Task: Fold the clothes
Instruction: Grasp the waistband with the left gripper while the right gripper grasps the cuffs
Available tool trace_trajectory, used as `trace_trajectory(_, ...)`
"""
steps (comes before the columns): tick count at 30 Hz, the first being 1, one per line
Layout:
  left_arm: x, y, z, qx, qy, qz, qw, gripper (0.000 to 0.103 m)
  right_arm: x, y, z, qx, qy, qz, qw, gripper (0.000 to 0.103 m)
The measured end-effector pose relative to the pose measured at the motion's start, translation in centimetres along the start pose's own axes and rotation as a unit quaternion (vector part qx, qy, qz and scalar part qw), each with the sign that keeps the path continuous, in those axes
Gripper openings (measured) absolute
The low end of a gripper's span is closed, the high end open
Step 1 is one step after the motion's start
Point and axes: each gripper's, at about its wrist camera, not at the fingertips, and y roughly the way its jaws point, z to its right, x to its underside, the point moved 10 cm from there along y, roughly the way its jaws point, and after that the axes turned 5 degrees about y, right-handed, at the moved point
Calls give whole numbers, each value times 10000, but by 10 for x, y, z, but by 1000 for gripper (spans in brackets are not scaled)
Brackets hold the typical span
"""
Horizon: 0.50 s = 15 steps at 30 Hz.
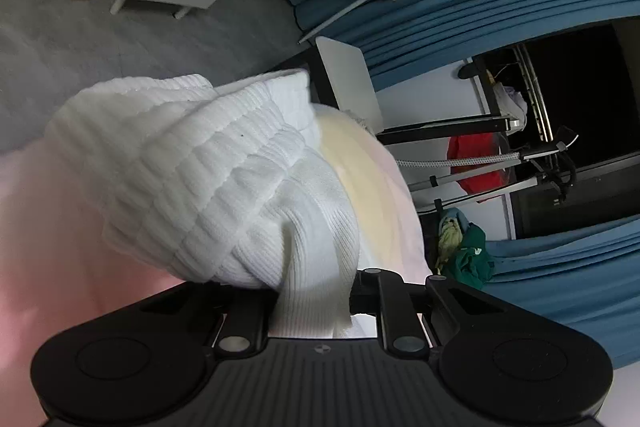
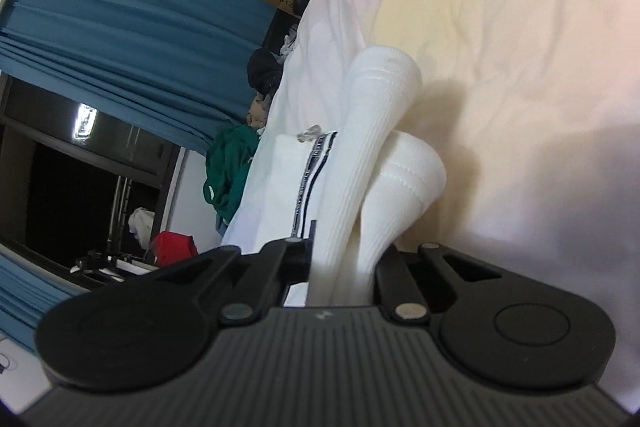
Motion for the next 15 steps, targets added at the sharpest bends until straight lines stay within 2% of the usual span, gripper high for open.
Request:
trace_trajectory(4,4,-49,4,-158,258,-93,9995,17,-2,-37,3,179,-303,-62,9994,8)
trace_trajectory(7,15,-88,-7,-264,278,-244,9990,17,-2,-64,12,209,-150,-91,9996,8)
trace_trajectory(12,41,-151,-51,-426,287,-494,9975,18,-2,-114,29,424,-392,-30,9983,8)
trace_trajectory(15,56,-169,-82,-574,199,-690,9958,18,-3,-122,39,581,-488,-89,9971,8)
